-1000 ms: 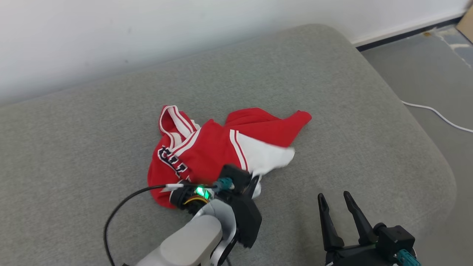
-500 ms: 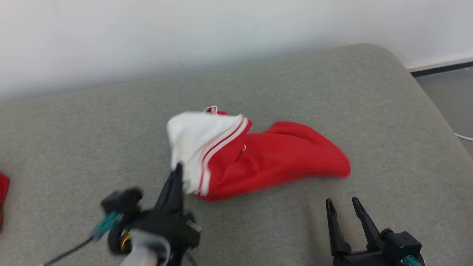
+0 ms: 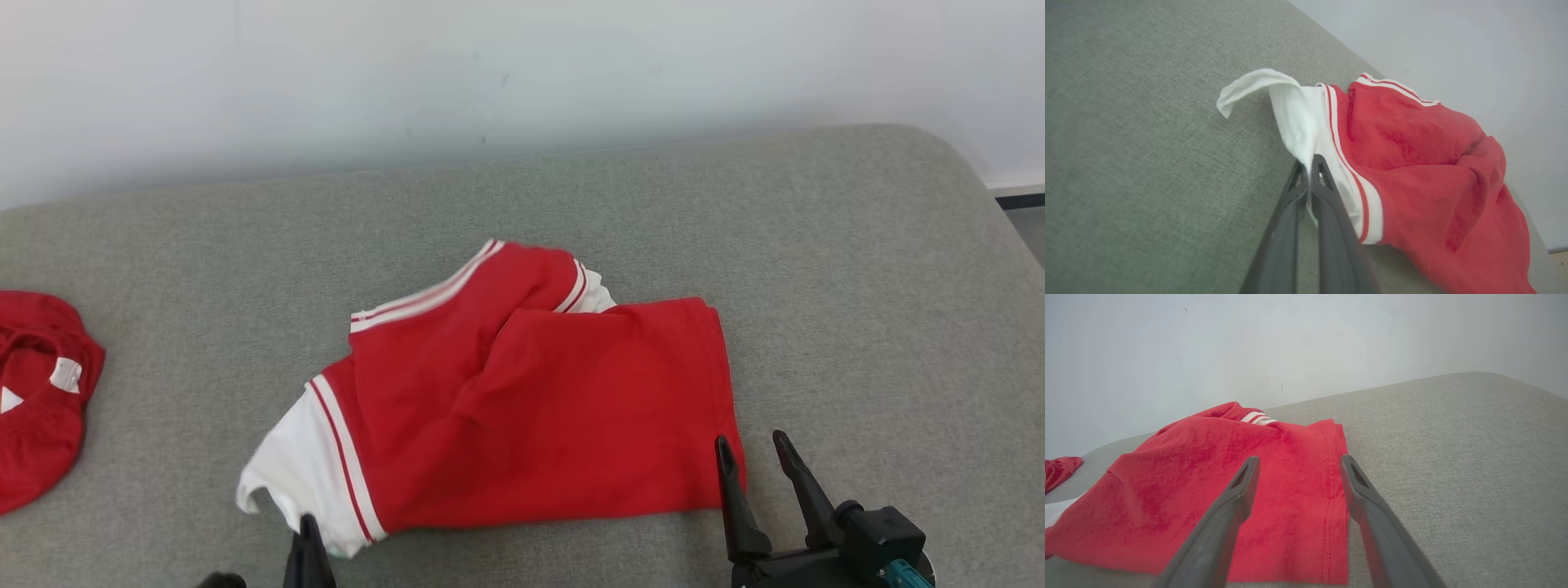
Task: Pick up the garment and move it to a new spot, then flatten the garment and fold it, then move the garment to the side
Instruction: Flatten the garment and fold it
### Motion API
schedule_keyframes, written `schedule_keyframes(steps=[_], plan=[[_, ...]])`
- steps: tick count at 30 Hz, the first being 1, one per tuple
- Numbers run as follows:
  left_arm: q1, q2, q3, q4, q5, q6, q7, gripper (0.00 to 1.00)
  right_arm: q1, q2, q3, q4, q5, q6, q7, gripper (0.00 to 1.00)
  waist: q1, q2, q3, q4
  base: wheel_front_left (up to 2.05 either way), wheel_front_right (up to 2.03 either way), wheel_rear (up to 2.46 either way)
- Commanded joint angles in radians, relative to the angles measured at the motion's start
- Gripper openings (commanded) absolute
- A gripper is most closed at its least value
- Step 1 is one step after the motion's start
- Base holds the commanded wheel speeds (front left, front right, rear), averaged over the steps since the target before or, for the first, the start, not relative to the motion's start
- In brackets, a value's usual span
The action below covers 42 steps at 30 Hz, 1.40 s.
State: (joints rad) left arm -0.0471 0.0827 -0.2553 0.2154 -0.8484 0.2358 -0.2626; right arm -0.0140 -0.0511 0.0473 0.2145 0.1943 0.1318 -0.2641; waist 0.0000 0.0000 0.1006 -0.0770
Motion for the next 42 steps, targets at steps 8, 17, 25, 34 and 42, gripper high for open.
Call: schedule_keyframes(steps=[8,17,25,34,42], plan=[[0.078,-0.025,-0.074,0.076,0.071,0.059,0.036,0.35,0.004,0.002,-0.006,-0.002,-0.012,-0.002,0.000,1.00,0.0000,0.0000,-0.006,0.021,0.00,0.00,0.00],[0.084,0.060,-0.099,0.011,0.108,0.110,0.133,1.00,0.005,0.002,-0.016,-0.005,-0.014,-0.002,0.000,1.00,0.0000,0.0000,-0.017,0.022,0.00,0.00,0.00],[0.069,0.222,-0.098,-0.143,0.272,0.160,0.064,1.00,-0.010,0.002,-0.077,-0.002,-0.046,-0.002,0.007,1.00,0.0000,0.0000,-0.047,0.028,0.00,0.00,0.00],[0.085,0.232,-0.081,-0.212,0.482,0.058,-0.002,1.00,-0.048,0.002,-0.104,-0.007,-0.084,-0.002,0.106,1.00,0.0000,0.0000,-0.087,0.043,0.00,0.00,0.00],[0.146,0.139,-0.022,-0.194,0.555,-0.054,-0.003,1.00,-0.153,-0.038,-0.125,0.023,-0.081,-0.002,0.356,1.00,0.0000,0.0000,-0.082,0.069,0.00,0.00,0.00]])
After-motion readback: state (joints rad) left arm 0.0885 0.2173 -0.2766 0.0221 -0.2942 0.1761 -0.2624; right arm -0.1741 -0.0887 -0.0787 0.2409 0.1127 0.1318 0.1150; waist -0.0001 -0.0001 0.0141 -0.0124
